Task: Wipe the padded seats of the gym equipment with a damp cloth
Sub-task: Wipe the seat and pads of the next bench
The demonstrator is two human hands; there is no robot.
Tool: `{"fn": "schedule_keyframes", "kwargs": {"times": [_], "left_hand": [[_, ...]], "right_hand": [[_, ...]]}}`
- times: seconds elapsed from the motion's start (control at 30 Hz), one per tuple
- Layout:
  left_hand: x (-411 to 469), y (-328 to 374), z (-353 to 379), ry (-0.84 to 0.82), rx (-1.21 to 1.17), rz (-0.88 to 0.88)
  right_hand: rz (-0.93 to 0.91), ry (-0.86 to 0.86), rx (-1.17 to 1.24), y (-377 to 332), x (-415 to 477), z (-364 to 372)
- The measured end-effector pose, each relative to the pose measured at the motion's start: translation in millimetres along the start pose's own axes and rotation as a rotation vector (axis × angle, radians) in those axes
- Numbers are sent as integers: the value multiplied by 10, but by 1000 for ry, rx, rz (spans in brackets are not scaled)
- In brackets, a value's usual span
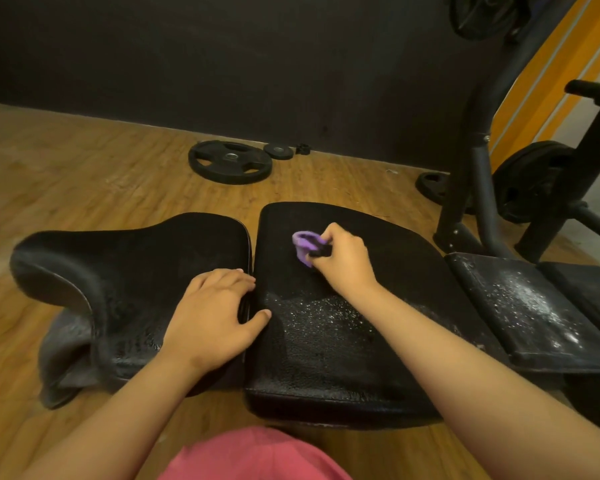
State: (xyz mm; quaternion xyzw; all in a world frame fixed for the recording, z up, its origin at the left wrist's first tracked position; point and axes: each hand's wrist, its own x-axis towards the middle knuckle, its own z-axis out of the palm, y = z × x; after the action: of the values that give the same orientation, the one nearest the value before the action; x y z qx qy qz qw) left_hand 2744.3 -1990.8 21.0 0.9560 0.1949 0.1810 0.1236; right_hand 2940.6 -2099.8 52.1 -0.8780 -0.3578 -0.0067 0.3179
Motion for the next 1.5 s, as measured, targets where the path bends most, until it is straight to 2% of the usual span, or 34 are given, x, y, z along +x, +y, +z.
{"fn": "schedule_keyframes", "kwargs": {"times": [0.1,0.23,0.43,0.57,0.63,0.77,0.83,1.07,1.2,1.33,1.5], "left_hand": [[2,-1,-11,-19,8,3],[2,5,-7,-20,22,-1],[-2,10,-32,-33,22,14],[-12,5,-31,-27,6,8],[-5,7,-26,-19,1,7],[2,-1,-26,-22,7,11],[0,-17,-22,-23,10,18],[-2,-14,-7,-10,1,19],[27,7,6,1,5,4],[38,2,17,1,0,2],[42,-10,30,9,-2,1]], "right_hand": [[-40,-78,-7,6,16,-44],[69,12,-89,-129,298,-15],[-145,-132,-33,-453,190,328],[-56,-80,-129,-426,392,225],[-67,-63,-73,-429,321,250],[-152,-166,40,-292,-31,192],[-123,-136,15,-122,-89,57],[174,70,-90,754,-136,-597],[297,178,-103,958,-240,-713],[292,189,-55,794,-231,-598],[160,113,2,320,-262,-306]]}}
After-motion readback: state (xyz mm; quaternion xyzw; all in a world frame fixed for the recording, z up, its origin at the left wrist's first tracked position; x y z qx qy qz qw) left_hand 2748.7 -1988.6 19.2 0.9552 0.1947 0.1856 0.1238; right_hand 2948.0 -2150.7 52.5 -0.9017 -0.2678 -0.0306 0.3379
